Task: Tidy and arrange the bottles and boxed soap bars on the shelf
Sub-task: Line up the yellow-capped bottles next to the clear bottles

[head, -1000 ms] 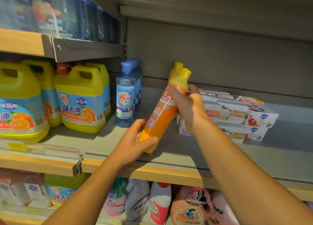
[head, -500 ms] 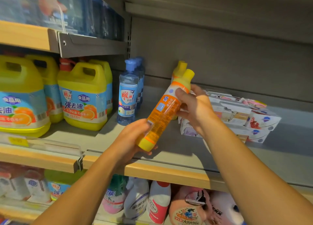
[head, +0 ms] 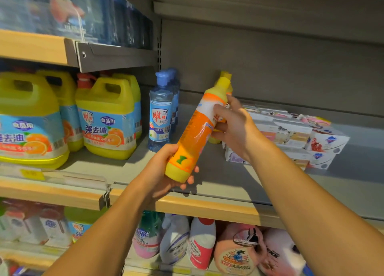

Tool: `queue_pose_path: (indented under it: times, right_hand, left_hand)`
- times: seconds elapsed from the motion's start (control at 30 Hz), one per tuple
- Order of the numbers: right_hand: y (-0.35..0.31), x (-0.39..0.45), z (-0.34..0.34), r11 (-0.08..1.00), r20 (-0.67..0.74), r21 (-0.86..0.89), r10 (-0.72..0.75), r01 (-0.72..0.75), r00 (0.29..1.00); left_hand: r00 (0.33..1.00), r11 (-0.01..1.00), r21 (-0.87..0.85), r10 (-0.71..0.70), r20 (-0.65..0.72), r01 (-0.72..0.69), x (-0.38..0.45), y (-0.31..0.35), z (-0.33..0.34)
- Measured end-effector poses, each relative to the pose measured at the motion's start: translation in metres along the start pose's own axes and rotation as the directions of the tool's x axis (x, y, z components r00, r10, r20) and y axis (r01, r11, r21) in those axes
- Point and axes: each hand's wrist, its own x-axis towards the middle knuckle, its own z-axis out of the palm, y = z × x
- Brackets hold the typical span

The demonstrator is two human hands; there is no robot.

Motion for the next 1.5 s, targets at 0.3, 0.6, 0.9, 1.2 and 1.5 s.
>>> queue_pose_path:
  times: [0.3, 0.6, 0.9, 1.2, 1.5]
  right_hand:
    - [0.013, 0.007, -0.002, 0.986, -0.212, -0.166, -0.065, 0.029, 0.975]
    - [0.026, 0.01, 0.0, 0.899, -0.22, -0.428, -0.198, 0.088, 0.955]
    - [0.046, 0.012, -0.008, 0.984, -0.091, -0.034, 0.169, -0.173, 0.981]
    - [0.043, 0.024, 0.006, 0.951, -0.151, -0.137, 0.256, -0.276, 0.955]
    - [0.015, 0.008, 0.016, 0.928, -0.097, -0.371, -0.086, 0.044, 0.992]
  left_hand:
    - [0.973, 0.988, 0.154, 0.052, -0.224, -0.018, 0.004, -0.006, 0.008]
    - [0.97, 0.911, 0.382, 0.214, -0.119, -0.154, 0.001, -0.009, 0.007]
    - [0.995, 0.999, -0.034, -0.016, -0.096, 0.013, -0.001, 0.002, 0.008]
    - [0.983, 0.998, -0.029, -0.062, -0.173, 0.058, 0.006, 0.0, 0.001]
    - [0.982, 0.908, 0.404, 0.164, -0.095, -0.112, 0.011, -0.011, 0.005]
